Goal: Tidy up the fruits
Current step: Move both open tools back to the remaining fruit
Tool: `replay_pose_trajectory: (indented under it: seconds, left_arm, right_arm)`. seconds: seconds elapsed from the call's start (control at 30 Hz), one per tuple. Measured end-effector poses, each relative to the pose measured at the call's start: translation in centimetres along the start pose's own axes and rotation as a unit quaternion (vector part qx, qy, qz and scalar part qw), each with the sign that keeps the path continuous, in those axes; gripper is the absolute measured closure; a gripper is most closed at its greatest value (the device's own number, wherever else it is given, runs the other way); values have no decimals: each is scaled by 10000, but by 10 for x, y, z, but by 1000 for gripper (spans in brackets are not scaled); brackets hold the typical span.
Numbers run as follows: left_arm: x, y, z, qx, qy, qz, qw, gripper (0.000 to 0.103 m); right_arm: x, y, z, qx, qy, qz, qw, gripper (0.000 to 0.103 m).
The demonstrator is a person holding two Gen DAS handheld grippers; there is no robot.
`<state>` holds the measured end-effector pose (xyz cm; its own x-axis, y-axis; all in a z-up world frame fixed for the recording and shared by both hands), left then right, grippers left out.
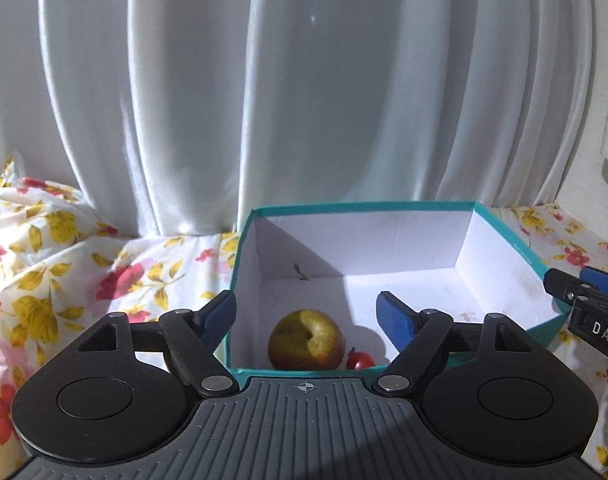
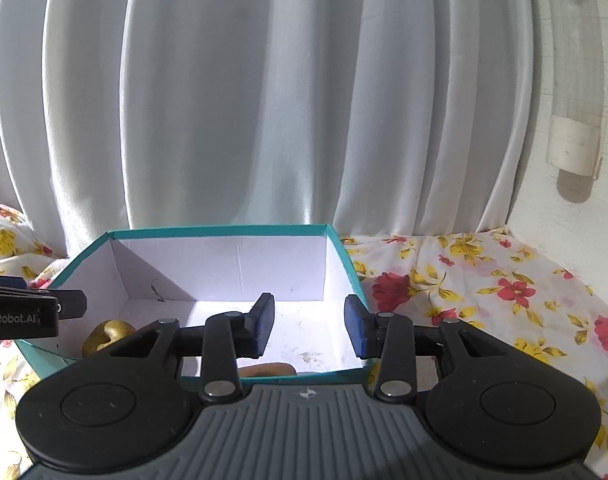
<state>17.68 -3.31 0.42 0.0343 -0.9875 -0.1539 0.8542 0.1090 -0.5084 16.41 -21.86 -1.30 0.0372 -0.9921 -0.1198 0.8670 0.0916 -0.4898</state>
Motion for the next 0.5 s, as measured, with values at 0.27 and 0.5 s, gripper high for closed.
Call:
replay_pose_trajectory:
  seconds: [0.27, 0.5]
  left_arm:
    - [1, -49, -53, 259, -27, -102, 9996, 14]
    - [30, -58, -81, 147, 469, -361, 9981, 14]
  right_arm:
    - [1, -50, -51, 75, -43, 53, 9999, 45]
    - [8, -47, -84, -373, 237, 41, 9990, 44]
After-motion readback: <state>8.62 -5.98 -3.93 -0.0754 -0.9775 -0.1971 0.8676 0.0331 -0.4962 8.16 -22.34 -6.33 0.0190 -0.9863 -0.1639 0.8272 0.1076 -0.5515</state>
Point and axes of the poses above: each gripper's, at about its wrist camera, not at the fingertips, and y roughly the way its jaws point, x to its right, z to its top, the point moved 10 cm from there along y, roughly the way its jaws point, and after that the axes turned 15 degrees about z, right-handed, at the moved point
